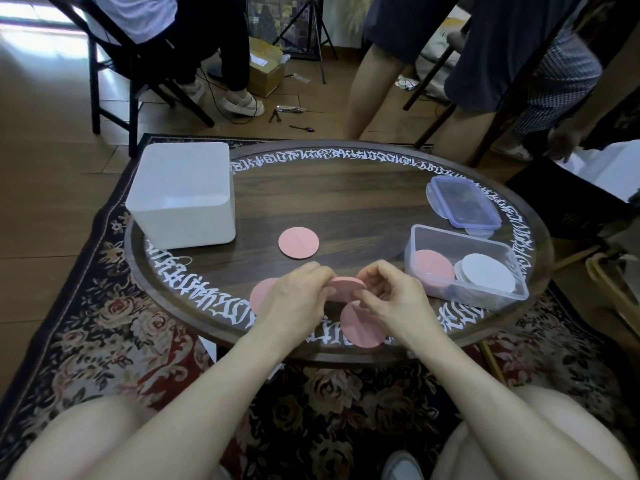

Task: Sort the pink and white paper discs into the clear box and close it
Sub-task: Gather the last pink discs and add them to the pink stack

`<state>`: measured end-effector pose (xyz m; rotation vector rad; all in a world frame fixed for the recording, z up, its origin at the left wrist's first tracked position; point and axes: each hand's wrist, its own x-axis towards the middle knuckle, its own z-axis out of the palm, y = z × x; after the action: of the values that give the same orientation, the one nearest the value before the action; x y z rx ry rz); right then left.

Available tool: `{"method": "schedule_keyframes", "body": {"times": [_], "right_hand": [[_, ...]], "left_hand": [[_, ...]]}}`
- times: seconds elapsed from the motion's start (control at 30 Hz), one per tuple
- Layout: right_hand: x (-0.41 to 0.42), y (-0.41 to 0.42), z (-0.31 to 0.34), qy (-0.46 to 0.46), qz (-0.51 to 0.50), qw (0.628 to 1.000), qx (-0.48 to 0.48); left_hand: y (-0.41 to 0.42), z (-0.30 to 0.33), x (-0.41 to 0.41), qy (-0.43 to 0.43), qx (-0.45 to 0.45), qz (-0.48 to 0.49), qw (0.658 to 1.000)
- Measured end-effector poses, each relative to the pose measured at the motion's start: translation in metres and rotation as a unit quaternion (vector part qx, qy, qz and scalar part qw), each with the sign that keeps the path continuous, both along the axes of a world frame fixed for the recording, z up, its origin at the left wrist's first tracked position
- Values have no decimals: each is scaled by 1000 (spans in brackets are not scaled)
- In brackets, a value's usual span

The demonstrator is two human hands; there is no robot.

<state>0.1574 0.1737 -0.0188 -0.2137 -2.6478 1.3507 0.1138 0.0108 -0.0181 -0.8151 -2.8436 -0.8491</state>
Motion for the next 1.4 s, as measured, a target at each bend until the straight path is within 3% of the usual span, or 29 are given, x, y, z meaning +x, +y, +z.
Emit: {"method": "schedule_keyframes", "body": {"times": [0.33,0.8,1.17,1.3,1.4], "right_hand": [[0,0,0,30,-7,999,22],[3,4,2,14,-22,999,28],[5,7,3,-12,-35,999,-24],[4,6,2,-9,-13,998,-58],[5,7,8,8,-10,991,-135]], "left_hand": [[0,0,3,46,-2,-7,999],[0,-3,-1,26,-5,-19,999],[0,-3,-2,19,-1,-9,1000],[1,1,-3,-84,134,46,986],[2,4,-7,-225,268,51,936]]}}
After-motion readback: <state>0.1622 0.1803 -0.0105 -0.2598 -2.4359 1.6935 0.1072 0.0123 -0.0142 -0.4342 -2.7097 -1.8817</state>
